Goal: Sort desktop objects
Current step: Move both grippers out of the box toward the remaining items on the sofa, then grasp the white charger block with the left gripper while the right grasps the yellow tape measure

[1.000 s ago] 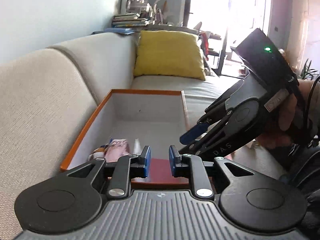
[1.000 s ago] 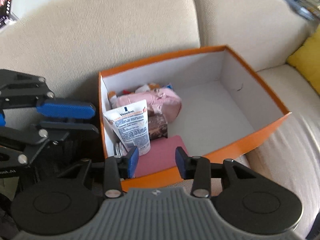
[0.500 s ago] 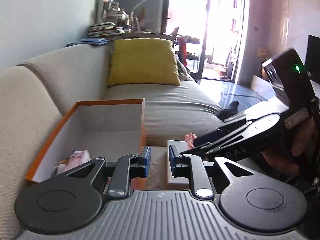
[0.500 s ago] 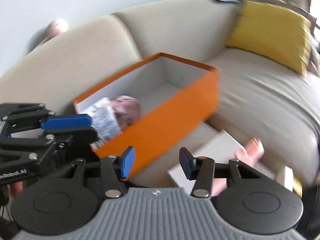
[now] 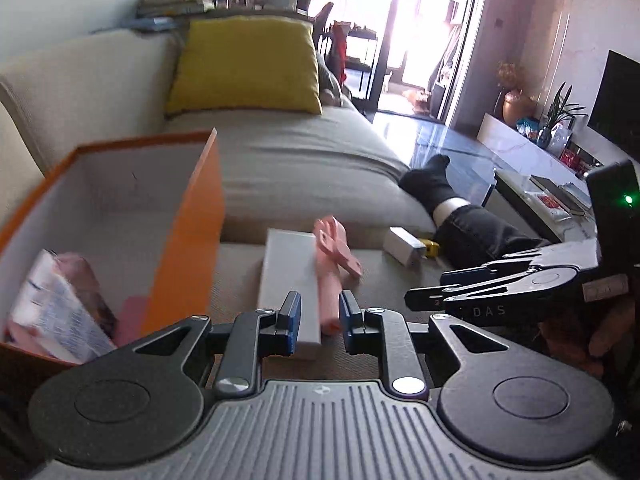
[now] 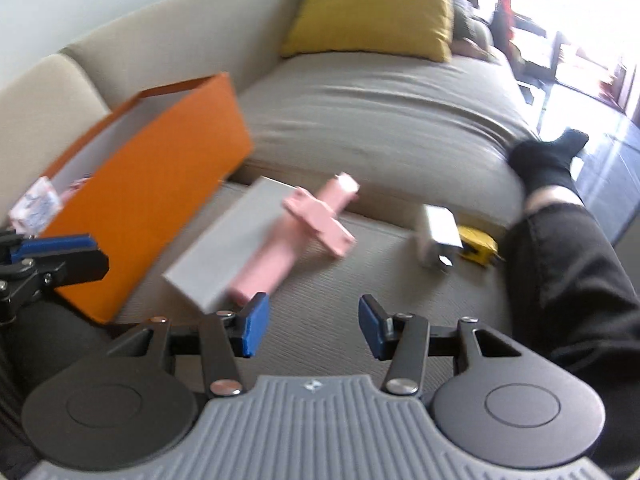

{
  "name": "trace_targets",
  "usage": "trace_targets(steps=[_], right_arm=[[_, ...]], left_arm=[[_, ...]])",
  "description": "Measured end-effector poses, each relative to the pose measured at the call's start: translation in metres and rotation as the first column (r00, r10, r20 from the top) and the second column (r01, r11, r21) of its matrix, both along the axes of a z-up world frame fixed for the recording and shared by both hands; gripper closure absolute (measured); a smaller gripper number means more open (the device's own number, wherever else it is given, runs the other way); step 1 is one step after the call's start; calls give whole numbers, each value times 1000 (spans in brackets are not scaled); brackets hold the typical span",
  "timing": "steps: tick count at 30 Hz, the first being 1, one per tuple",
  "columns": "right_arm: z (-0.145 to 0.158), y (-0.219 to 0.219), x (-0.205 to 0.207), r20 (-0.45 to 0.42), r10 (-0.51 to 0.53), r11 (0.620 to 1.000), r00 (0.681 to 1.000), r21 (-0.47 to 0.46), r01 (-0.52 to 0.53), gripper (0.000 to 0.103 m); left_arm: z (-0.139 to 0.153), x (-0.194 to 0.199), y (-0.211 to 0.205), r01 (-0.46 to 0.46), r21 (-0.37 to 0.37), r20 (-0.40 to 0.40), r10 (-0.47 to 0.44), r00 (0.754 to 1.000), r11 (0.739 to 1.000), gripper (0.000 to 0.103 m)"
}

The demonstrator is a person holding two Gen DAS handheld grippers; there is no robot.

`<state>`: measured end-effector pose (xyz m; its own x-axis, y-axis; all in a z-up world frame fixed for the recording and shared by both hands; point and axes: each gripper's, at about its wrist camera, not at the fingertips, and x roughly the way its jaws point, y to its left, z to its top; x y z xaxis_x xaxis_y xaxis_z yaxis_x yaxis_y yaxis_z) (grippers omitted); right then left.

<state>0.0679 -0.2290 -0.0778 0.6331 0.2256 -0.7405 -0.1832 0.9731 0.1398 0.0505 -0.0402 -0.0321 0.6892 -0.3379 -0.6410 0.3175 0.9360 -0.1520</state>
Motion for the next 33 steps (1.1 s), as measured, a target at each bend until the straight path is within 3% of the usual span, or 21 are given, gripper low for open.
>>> trace_targets(steps=[9,15,21,22,23,24,26,30,33], right_arm=[[-19,-30,15,-54,-67,998,996,-4,67,52],[-17,-53,50,-63,-60,993,996,-109,53,58],[-23,-87,94,-116,-62,981,991,-188,39,68],[-23,-93,101,-126,-71,983,989,-177,47,68],[-24,-99,108,-135,-76,985,988,-162,53,68],[-25,-104,115,-145,-83,987,986,-148,61,69],[-28,-109,127,-155,-93,987,983,-144,70,71],[-40,-111,146,-186,-100,983,977,-168,69,71],[-47,-122,154,-187,-124,987,975,-128,101,82]], left_arm=[[-16,27,-35,47,14,-62,-46,997,999,78],[-20,60,-63,102,-1,-111,-101,989,995,77],[-24,96,-102,147,-26,-130,-150,980,989,65],[-26,103,-106,147,-42,-143,-152,978,988,62],[-29,111,-111,142,-63,-160,-151,976,988,50],[-31,119,-114,134,-88,-178,-148,973,987,48],[-40,138,-120,111,-135,-232,-140,963,985,48],[-56,169,-133,62,-152,-300,-105,948,986,48],[-67,186,-145,47,-149,-346,-96,933,988,48]])
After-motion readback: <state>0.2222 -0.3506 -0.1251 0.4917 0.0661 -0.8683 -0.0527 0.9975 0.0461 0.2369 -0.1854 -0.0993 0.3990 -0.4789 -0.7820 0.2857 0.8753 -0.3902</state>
